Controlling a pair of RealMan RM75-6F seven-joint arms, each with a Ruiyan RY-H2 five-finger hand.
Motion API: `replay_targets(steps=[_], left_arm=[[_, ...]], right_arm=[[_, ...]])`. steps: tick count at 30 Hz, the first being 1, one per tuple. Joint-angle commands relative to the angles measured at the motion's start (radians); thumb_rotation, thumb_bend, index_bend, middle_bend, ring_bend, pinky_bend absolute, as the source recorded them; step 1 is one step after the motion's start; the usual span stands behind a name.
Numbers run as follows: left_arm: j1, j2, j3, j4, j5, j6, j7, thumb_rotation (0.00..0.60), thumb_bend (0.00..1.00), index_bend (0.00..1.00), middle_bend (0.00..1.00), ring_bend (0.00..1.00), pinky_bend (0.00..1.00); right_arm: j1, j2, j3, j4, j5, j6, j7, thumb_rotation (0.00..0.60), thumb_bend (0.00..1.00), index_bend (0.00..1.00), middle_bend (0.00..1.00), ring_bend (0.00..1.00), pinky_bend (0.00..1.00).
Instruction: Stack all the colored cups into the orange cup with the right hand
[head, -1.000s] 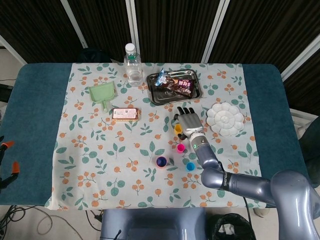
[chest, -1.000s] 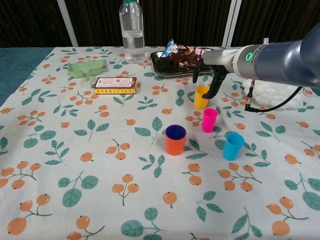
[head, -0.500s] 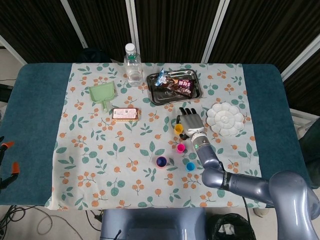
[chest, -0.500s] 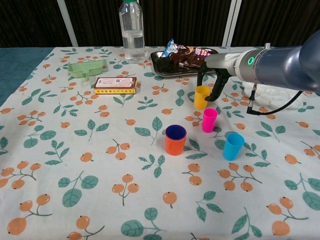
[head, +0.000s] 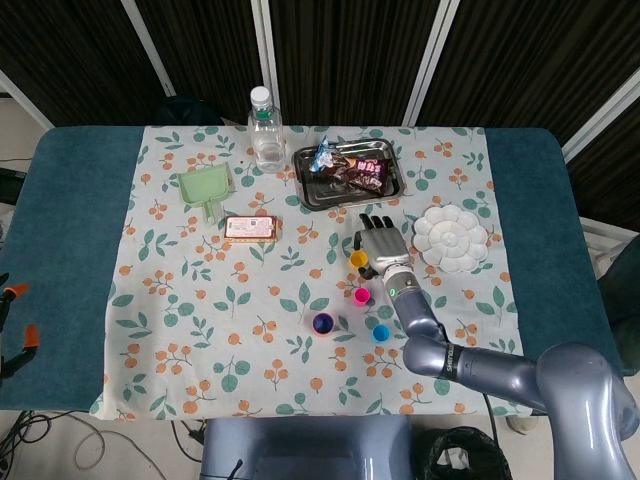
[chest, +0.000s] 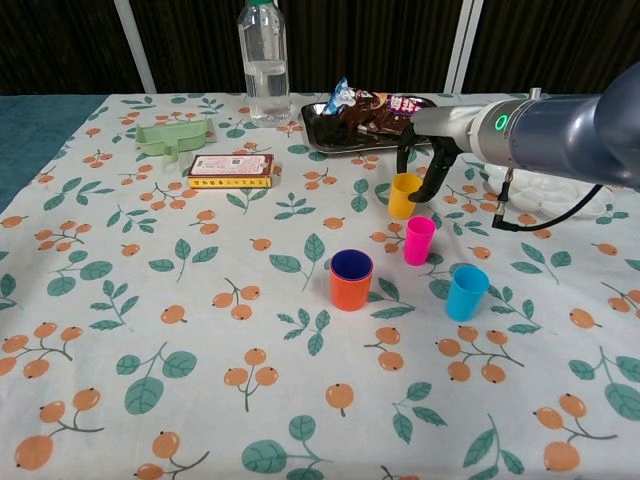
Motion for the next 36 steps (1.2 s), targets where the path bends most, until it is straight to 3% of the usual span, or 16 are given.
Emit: replay_targets(steps=[1, 10, 17, 22, 29, 36], left_arm=[[0.0, 0.0, 0.0, -0.001, 0.0, 0.0, 0.0, 0.6, 0.46, 0.22, 0.06, 0.0, 0.05], [0.0, 0.0, 0.0, -0.005, 0.0, -0.001, -0.004, 0.6, 0.46, 0.22, 0.06, 0.0, 0.05], [-0.001, 0.001, 0.0, -0.009, 0.004, 0.0, -0.008, 0.6, 0.46, 0.22, 0.06, 0.0, 0.05], [0.0, 0.002, -0.001, -0.013, 0.006, 0.003, -0.009, 0.6, 0.46, 0.22, 0.06, 0.0, 0.05], [-0.001, 0.001, 0.001, -0.014, 0.009, 0.002, -0.007, 0.6, 0.46, 0.22, 0.06, 0.0, 0.05], [-0.001, 0.001, 0.002, -0.014, 0.011, 0.002, -0.006, 0.6, 0.46, 0.22, 0.06, 0.0, 0.05]], right_arm=[[-0.002, 0.008, 0.006, -0.009, -0.013, 0.006, 0.005, 0.6, 0.39, 0.49, 0.0, 0.0, 0.02], [-0.009, 0.117, 0.029, -0.159, -0.045, 0.034, 0.001, 0.6, 0.39, 0.49, 0.0, 0.0, 0.02], [-0.038, 0.293, 0.022, -0.47, -0.105, 0.093, -0.028, 0.6, 0.4, 0.49, 0.0, 0.0, 0.02], [-0.071, 0.35, 0.005, -0.617, -0.168, 0.148, -0.025, 0.6, 0.4, 0.49, 0.0, 0.0, 0.03], [-0.122, 0.343, -0.045, -0.726, -0.298, 0.241, -0.031, 0.6, 0.4, 0.49, 0.0, 0.0, 0.03], [-0.155, 0.284, -0.093, -0.746, -0.375, 0.311, -0.052, 0.6, 0.39, 0.49, 0.0, 0.0, 0.04]])
